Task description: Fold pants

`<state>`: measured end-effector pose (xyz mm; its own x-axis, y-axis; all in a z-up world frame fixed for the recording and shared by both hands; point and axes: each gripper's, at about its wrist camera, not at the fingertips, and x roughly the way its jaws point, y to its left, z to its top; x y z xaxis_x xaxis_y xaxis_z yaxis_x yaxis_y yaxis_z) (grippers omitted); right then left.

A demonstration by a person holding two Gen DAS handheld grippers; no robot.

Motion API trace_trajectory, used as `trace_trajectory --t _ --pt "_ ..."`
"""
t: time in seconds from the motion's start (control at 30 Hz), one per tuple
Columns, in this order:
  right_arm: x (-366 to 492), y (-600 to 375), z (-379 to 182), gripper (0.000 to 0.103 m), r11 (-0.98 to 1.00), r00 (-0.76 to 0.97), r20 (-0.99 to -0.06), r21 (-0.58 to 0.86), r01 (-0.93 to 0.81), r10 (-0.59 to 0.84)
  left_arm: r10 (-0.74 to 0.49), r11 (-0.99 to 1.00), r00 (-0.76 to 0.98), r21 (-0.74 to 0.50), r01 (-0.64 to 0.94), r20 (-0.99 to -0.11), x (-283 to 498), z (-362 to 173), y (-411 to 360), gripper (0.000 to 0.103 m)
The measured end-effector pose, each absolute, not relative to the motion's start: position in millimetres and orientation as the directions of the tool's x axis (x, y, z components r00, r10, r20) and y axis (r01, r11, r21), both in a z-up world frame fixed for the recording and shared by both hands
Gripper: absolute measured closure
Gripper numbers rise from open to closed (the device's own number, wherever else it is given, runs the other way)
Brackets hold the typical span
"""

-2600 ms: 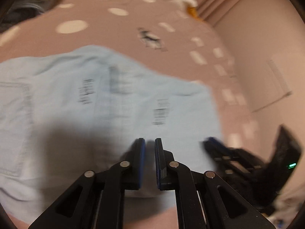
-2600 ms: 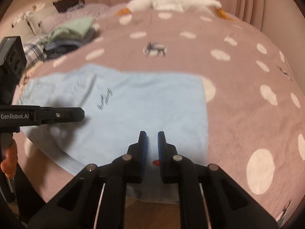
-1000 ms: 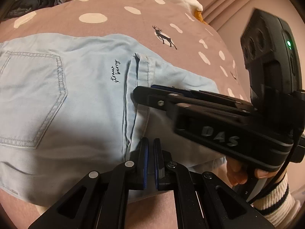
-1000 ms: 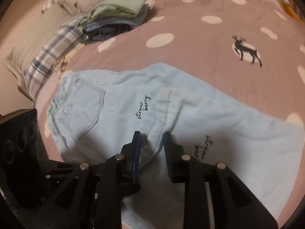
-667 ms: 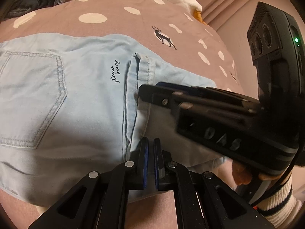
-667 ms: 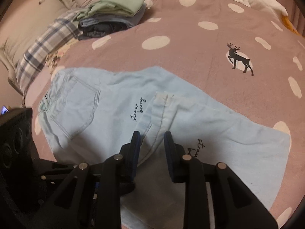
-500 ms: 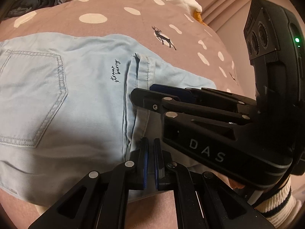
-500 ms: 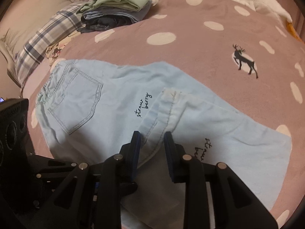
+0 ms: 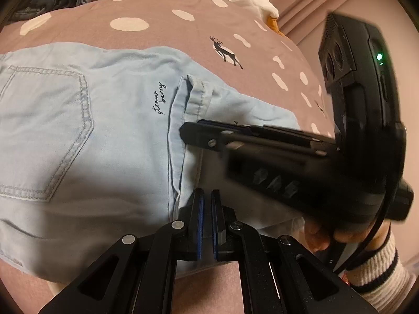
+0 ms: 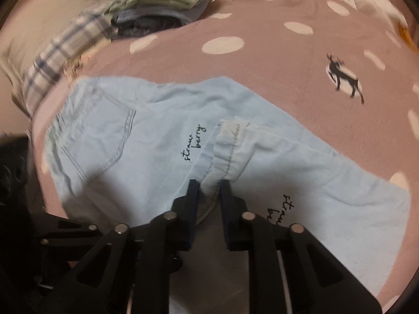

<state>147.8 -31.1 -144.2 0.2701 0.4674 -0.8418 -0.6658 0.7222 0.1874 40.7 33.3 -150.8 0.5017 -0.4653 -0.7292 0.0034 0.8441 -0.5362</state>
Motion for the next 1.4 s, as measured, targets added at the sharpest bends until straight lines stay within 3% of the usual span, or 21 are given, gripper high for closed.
trace_trajectory --t 0.27,0.4,0.47,0.63,0.8,0.83,0.9,0.93,1.17,1.27,1.3,1.4 --pt "159 -71 -147 0.089 0.692 0.185 -0.720 0.512 -0.508 0.669 -0.467 0.843 0.501 -0.539 0.002 -0.729 43 -152 33 0.101" --pt "157 -67 -149 0.086 0.646 0.152 -0.677 0.574 -0.503 0.720 -0.464 0.847 0.498 -0.532 0.004 -0.733 44 -152 33 0.101" --pt "159 -61 -155 0.083 0.665 0.148 -0.701 0.557 -0.498 0.697 -0.461 0.848 0.499 -0.531 0.001 -0.734 44 -152 32 0.101" --pt "162 -58 -147 0.049 0.661 0.136 -0.702 0.562 -0.497 0.699 -0.462 0.847 0.496 -0.532 0.002 -0.735 46 -152 31 0.101" --pt "163 -70 -124 0.054 0.674 0.202 -0.698 0.509 -0.535 0.687 -0.467 0.844 0.496 -0.537 0.002 -0.732 46 -152 33 0.101" --pt "165 -70 -125 0.069 0.699 0.223 -0.721 0.470 -0.539 0.656 -0.467 0.844 0.496 -0.537 0.003 -0.732 46 -152 33 0.101" --pt "171 -66 -130 0.089 0.735 0.244 -0.761 0.406 -0.543 0.601 -0.467 0.844 0.496 -0.536 0.004 -0.732 46 -152 34 0.101" --pt "174 -64 -133 0.091 0.741 0.246 -0.773 0.387 -0.548 0.585 -0.467 0.844 0.496 -0.536 0.006 -0.732 46 -152 34 0.101" --pt "193 -38 -145 0.098 0.783 0.302 -0.821 0.253 -0.568 0.485 -0.462 0.848 0.495 -0.530 0.003 -0.736 48 -152 35 0.101" --pt "193 -46 -143 0.096 0.785 0.298 -0.812 0.284 -0.551 0.503 -0.462 0.849 0.493 -0.528 0.006 -0.737 47 -152 33 0.101" --pt "190 -50 -141 0.090 0.780 0.289 -0.806 0.303 -0.547 0.516 -0.462 0.849 0.494 -0.528 0.006 -0.737 47 -152 34 0.101" --pt "169 -63 -135 0.090 0.772 0.293 -0.805 0.289 -0.566 0.516 -0.464 0.847 0.493 -0.532 0.004 -0.736 47 -152 34 0.101"
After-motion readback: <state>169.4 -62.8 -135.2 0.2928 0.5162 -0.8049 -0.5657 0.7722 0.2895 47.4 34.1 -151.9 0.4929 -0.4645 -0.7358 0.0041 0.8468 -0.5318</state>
